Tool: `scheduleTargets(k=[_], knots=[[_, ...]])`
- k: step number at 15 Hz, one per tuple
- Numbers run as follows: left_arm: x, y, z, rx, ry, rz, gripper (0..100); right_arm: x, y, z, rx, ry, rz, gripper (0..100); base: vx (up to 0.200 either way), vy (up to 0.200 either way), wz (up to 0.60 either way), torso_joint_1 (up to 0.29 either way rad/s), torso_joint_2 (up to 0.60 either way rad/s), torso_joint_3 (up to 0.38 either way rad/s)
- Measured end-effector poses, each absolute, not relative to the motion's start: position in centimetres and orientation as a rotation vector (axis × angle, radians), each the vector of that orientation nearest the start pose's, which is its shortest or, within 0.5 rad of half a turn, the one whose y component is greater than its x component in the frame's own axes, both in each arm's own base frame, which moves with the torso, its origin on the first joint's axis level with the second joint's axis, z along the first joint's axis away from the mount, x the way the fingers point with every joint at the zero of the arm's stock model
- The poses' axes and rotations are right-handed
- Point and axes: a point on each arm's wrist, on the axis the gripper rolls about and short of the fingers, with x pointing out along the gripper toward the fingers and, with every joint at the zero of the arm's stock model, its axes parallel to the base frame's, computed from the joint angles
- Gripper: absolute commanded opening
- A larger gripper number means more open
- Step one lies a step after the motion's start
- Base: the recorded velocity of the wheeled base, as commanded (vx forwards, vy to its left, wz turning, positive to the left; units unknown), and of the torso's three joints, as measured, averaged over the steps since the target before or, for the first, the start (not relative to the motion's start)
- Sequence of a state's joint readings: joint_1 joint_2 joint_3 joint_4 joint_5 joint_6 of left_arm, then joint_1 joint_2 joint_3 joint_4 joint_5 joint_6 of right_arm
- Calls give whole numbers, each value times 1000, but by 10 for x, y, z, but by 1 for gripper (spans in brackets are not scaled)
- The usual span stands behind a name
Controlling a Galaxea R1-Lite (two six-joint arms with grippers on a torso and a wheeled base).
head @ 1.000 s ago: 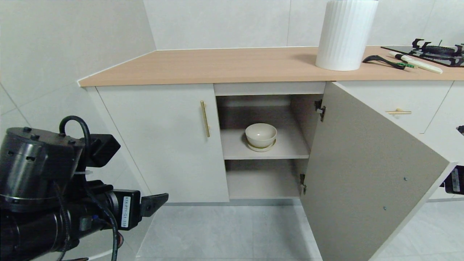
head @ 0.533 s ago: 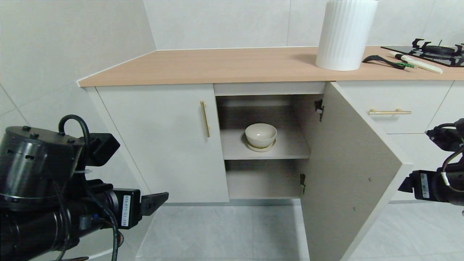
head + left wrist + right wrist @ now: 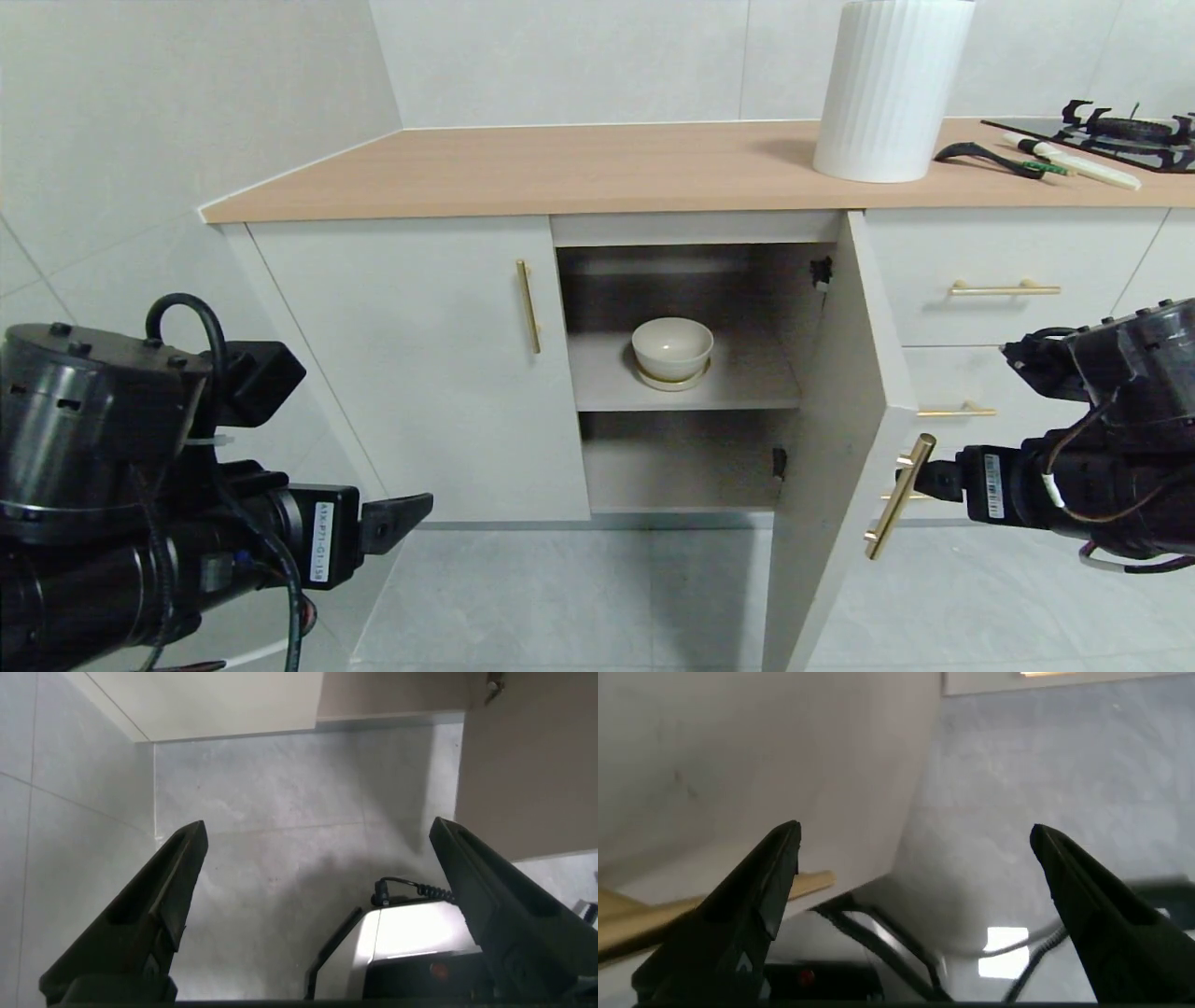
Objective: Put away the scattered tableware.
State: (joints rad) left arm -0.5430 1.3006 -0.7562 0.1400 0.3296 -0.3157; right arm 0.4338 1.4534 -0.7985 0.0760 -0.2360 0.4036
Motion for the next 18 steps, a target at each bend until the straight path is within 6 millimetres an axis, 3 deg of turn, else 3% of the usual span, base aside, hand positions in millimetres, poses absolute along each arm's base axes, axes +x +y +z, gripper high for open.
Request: scheduleTargets(k=[6,13,18], knots=[[162,-89,200,-16,641,-105,100,217,106,168,170,707,181,100,0,0,0,0,0,0],[159,-87,203,-20,623,-108,100,256,133,171,137,643,364,100,0,0,0,0,0,0],[161,-88,201,-20,633,-106,100,273,142,156,154,615,372,100,0,0,0,0,0,0]])
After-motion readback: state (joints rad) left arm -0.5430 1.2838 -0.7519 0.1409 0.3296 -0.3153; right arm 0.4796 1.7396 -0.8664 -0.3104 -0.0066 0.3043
